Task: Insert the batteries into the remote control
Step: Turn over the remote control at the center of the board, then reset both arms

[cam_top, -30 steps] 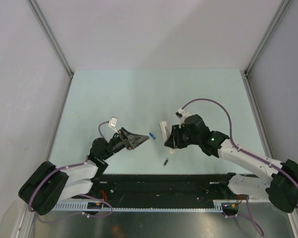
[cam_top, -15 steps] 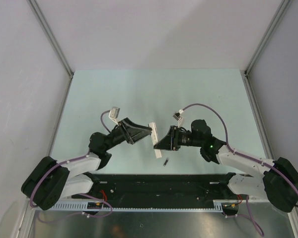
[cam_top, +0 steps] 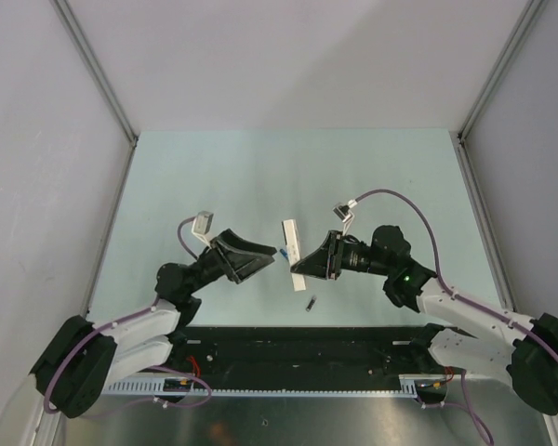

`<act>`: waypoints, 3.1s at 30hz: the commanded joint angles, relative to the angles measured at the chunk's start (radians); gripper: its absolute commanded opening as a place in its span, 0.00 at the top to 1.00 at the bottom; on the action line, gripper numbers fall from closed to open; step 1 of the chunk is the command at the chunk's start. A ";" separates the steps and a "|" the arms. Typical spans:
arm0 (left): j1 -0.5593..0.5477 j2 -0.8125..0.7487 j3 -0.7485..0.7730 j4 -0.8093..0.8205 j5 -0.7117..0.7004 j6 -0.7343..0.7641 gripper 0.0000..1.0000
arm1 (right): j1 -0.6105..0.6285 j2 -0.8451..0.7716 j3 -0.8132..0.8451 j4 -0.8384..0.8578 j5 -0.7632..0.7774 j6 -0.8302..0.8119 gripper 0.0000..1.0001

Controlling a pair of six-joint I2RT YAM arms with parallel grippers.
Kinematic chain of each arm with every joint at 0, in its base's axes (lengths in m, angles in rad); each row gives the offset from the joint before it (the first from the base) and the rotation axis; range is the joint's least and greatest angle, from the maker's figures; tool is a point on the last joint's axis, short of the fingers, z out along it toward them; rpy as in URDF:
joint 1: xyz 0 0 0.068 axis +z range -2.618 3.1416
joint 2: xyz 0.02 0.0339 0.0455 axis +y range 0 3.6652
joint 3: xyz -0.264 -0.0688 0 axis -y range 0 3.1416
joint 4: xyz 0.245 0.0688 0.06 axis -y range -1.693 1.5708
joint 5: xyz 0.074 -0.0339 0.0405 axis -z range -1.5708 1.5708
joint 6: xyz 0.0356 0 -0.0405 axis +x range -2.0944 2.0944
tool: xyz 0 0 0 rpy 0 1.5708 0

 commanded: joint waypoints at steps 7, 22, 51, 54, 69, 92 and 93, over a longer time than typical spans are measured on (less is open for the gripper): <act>-0.028 0.035 0.108 -0.002 0.031 0.020 0.21 | 0.084 0.110 0.037 0.237 -0.073 0.057 1.00; -0.048 0.050 0.106 0.022 0.024 0.020 0.96 | 0.092 0.135 0.037 0.322 -0.097 0.091 0.92; 0.044 0.516 0.864 -1.626 -0.679 0.718 1.00 | 0.072 -0.121 0.241 -1.007 0.760 -0.285 0.02; 0.054 0.591 0.896 -1.646 -0.714 0.737 1.00 | 0.077 -0.126 0.239 -1.016 0.762 -0.285 0.02; 0.056 0.750 0.985 -1.697 -0.751 0.775 0.45 | 0.083 -0.146 0.218 -1.021 0.757 -0.296 0.02; 0.082 -0.128 0.585 -1.708 -0.928 0.510 0.00 | 0.083 -0.149 0.170 -0.984 0.814 -0.325 0.02; 0.082 -0.151 0.564 -1.706 -0.917 0.505 0.00 | 0.083 -0.151 0.169 -0.982 0.814 -0.329 0.02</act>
